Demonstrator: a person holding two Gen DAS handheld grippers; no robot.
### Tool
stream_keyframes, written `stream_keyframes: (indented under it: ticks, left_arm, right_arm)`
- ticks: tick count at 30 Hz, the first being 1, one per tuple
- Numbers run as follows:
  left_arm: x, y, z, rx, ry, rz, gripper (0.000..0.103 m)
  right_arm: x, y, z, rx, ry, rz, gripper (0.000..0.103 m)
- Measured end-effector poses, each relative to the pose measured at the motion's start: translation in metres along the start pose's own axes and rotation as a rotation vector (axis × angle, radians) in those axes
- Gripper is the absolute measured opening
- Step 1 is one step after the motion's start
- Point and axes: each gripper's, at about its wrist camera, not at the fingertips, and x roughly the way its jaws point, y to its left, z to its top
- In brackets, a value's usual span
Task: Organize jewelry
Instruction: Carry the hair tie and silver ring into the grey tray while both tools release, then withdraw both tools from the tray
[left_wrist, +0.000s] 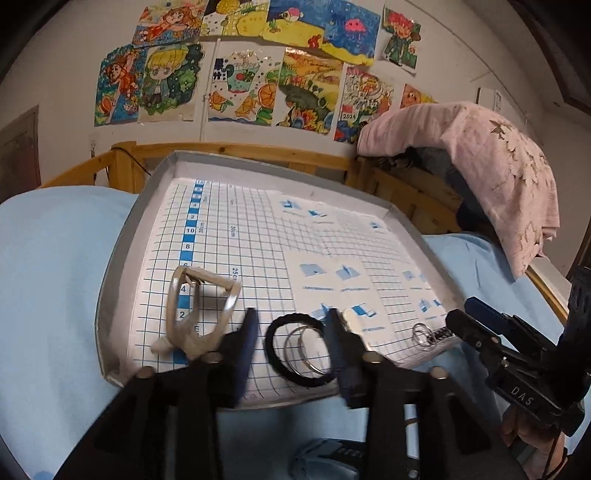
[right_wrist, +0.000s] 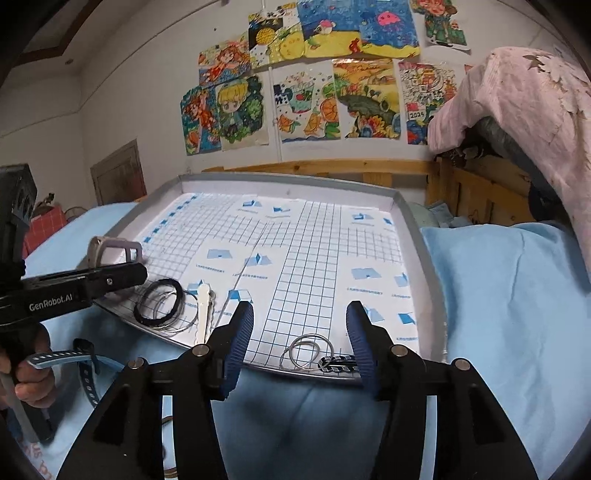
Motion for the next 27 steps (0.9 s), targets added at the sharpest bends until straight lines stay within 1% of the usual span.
stream_keyframes:
  ticks: [1,3,4,5,6,7,9,10,12,13,16,18,23,27]
  left_arm:
    - [-0.004,-0.002,-0.001,-0.003,-0.008,-0.003,0.062]
    - [-0.014,-0.004,-0.003,-0.012,-0.036,-0.009,0.076]
    - [-0.023,-0.005,-0.004,-0.023,-0.056,-0.016,0.08]
    - [-0.029,-0.005,-0.005,-0.033,-0.071,-0.029,0.083]
    - [-0.037,-0.005,-0.006,-0.045,-0.084,-0.043,0.093]
    - [-0.047,-0.005,-0.007,-0.062,-0.106,-0.045,0.101]
    - [-0.07,-0.006,-0.011,-0.092,-0.164,-0.048,0.103]
    - [-0.08,-0.006,-0.012,-0.097,-0.182,-0.053,0.103]
    - [-0.101,-0.009,-0.018,-0.102,-0.22,-0.039,0.103]
    - [-0.11,-0.01,-0.021,-0.1,-0.236,-0.032,0.103]
    - [-0.139,-0.015,-0.032,-0.09,-0.274,0.006,0.103]
    - [-0.157,-0.018,-0.04,-0.082,-0.295,0.029,0.103]
    - [-0.203,-0.026,-0.069,-0.043,-0.342,0.084,0.103]
    - [-0.231,-0.034,-0.098,0.009,-0.347,0.131,0.103]
  right_arm:
    - [-0.004,-0.002,-0.001,0.007,-0.008,-0.007,0.047]
    - [-0.014,-0.009,0.0,0.031,-0.028,-0.027,0.047]
    - [-0.02,-0.012,0.0,0.042,-0.037,-0.034,0.048]
    - [-0.029,-0.014,0.0,0.052,-0.054,-0.045,0.05]
    - [-0.037,-0.016,0.0,0.059,-0.071,-0.054,0.055]
    - [-0.047,-0.017,0.0,0.066,-0.093,-0.059,0.058]
    - [-0.072,-0.018,-0.001,0.076,-0.148,-0.057,0.072]
    - [-0.087,-0.017,-0.002,0.079,-0.177,-0.059,0.075]
    - [-0.11,-0.016,-0.005,0.078,-0.219,-0.069,0.089]
    - [-0.12,-0.015,-0.007,0.071,-0.231,-0.076,0.092]
    - [-0.155,-0.004,-0.014,0.022,-0.272,-0.125,0.095]
    - [-0.179,0.005,-0.019,-0.006,-0.295,-0.136,0.102]
    - [-0.235,0.025,-0.031,-0.012,-0.359,-0.129,0.101]
    - [-0.266,0.038,-0.049,-0.007,-0.378,-0.117,0.102]
